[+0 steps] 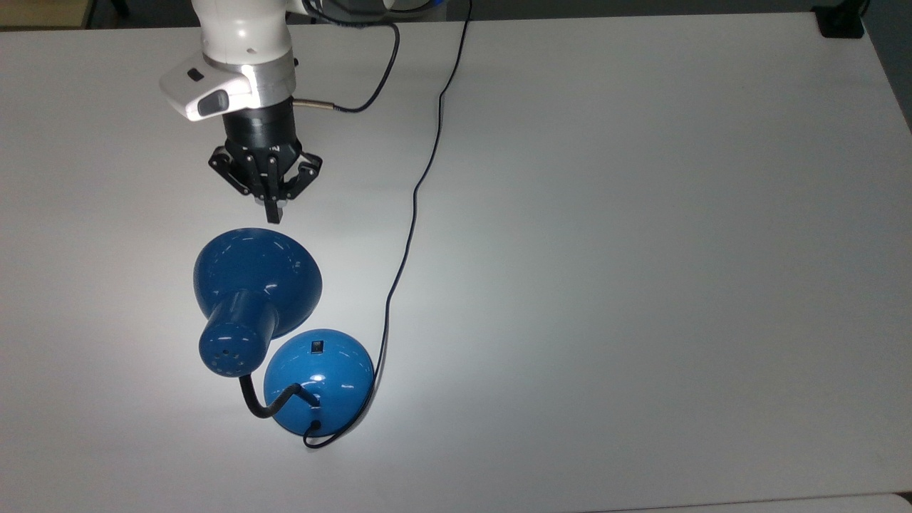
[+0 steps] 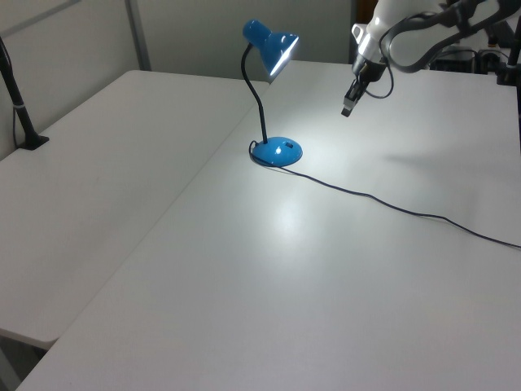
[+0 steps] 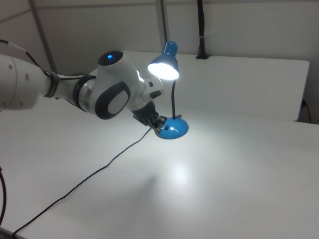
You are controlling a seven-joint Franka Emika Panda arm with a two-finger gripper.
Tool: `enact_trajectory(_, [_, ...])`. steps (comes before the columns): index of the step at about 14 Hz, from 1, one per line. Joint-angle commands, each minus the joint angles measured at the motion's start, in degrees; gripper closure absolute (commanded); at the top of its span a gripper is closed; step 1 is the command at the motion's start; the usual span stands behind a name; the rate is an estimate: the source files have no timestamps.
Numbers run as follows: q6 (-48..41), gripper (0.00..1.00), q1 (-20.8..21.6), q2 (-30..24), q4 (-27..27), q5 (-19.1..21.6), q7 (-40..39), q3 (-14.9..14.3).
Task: Turn off the lamp
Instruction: 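Move the gripper down toward the switch on the lamp's round base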
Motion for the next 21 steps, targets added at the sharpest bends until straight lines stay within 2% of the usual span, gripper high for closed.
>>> enact_trajectory(1, [2.27, 1.00, 0.32, 7.78, 7.76, 3.15, -2.09, 0.60])
enact_trajectory(3, [4.45, 1.00, 0.32, 12.71, 12.52, 7.01, -2.09, 1.66])
enact_trajectory(5, [9.10, 1.00, 0.15, 15.88, 13.23, 7.12, -1.74, 2.45])
enact_trajectory(8, [10.18, 1.00, -0.03, 19.93, 16.93, 7.03, -1.48, 3.33])
enact_trajectory(12, [10.27, 1.00, 0.41, 23.09, 19.04, 6.85, -1.48, 3.69])
enact_trajectory(21, [10.27, 1.00, 1.20, 24.24, 20.10, 6.59, -1.48, 4.04])
